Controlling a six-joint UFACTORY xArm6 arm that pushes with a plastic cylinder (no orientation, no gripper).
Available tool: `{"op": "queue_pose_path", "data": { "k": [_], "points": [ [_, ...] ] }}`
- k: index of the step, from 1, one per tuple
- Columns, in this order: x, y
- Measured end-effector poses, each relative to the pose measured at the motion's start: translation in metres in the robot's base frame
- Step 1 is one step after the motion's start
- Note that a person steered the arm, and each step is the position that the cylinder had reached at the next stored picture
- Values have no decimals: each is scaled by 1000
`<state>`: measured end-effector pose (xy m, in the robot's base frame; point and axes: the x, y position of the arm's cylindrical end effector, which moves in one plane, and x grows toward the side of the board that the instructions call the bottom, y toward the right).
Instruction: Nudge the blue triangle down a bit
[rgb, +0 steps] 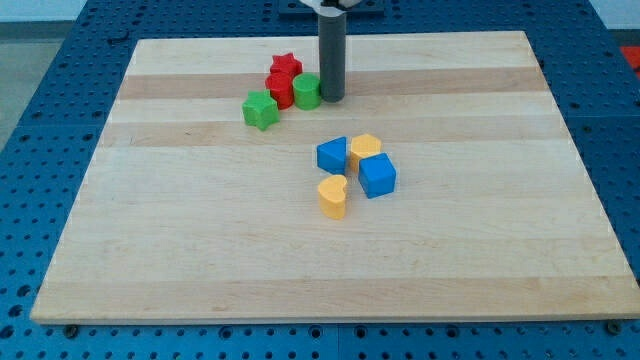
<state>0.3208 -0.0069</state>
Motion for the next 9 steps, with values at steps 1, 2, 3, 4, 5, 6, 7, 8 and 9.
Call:
{"op": "queue_pose_path", "data": {
  "k": [1, 2, 3, 4, 5, 6, 7, 8, 9],
  "points": [
    [-1, -13],
    [-1, -14],
    [19, -14],
    [50, -14],
    [65, -14],
    [75, -10],
    [95, -10],
    [111, -10],
    [113, -8]
  ]
}}
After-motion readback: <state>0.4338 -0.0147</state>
